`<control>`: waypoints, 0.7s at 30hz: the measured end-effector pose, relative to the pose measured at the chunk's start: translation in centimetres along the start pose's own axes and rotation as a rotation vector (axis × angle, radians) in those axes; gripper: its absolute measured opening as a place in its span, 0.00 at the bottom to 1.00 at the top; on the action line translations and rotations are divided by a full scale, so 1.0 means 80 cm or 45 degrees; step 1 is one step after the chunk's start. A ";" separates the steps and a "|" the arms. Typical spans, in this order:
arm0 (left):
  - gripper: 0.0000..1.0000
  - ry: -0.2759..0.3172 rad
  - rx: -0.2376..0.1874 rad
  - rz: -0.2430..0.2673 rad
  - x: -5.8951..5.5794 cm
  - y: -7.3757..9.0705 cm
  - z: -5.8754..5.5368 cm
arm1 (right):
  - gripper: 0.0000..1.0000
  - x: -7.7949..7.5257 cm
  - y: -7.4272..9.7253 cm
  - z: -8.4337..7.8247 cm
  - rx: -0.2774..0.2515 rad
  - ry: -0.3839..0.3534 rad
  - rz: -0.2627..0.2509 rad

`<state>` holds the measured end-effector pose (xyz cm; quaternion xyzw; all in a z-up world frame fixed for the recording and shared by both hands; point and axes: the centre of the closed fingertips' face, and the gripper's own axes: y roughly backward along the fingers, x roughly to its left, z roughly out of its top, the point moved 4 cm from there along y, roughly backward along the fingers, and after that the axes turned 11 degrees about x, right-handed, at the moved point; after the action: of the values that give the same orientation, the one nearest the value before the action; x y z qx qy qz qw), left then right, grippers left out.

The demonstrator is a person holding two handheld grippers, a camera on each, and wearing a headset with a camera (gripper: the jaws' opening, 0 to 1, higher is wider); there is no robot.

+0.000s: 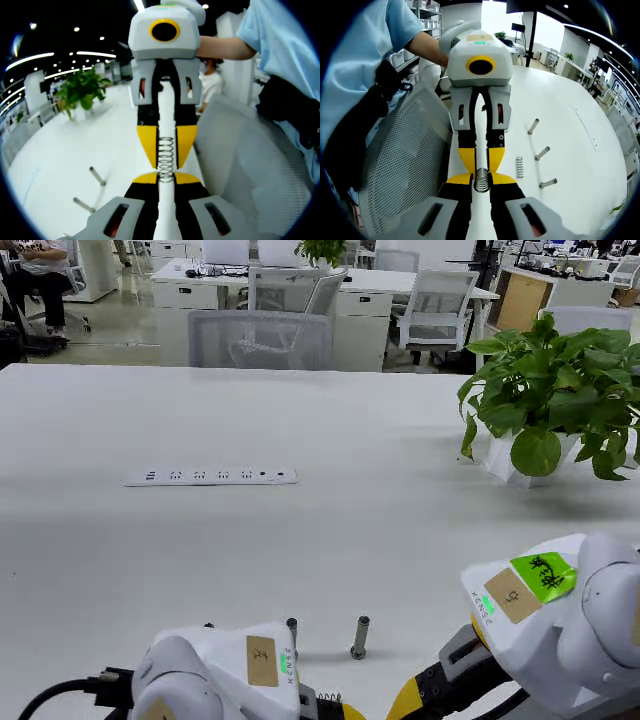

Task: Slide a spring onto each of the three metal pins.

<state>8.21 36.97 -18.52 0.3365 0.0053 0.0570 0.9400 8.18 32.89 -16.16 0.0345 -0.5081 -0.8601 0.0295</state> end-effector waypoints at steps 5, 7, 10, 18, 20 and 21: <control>0.09 -0.004 0.005 -0.001 -0.001 -0.001 -0.001 | 0.13 0.000 -0.001 0.001 0.003 -0.006 0.003; 0.10 -0.002 0.008 -0.002 -0.001 -0.001 -0.001 | 0.13 0.000 -0.002 0.001 0.011 0.001 0.004; 0.10 0.001 0.012 -0.007 -0.002 -0.002 -0.002 | 0.12 0.000 -0.003 0.000 0.023 0.007 0.007; 0.10 0.019 0.016 -0.029 -0.003 -0.001 -0.004 | 0.12 0.002 -0.005 0.001 0.033 0.050 0.017; 0.10 0.018 0.017 -0.032 -0.004 -0.001 -0.005 | 0.12 0.003 -0.005 0.001 0.032 0.055 0.021; 0.10 0.018 0.017 -0.034 -0.004 -0.001 -0.005 | 0.12 0.003 -0.006 0.001 0.033 0.056 0.026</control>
<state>7.85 37.09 -18.90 0.3422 0.0169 0.0469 0.9383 7.89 33.15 -16.51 0.0485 -0.5188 -0.8521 0.0488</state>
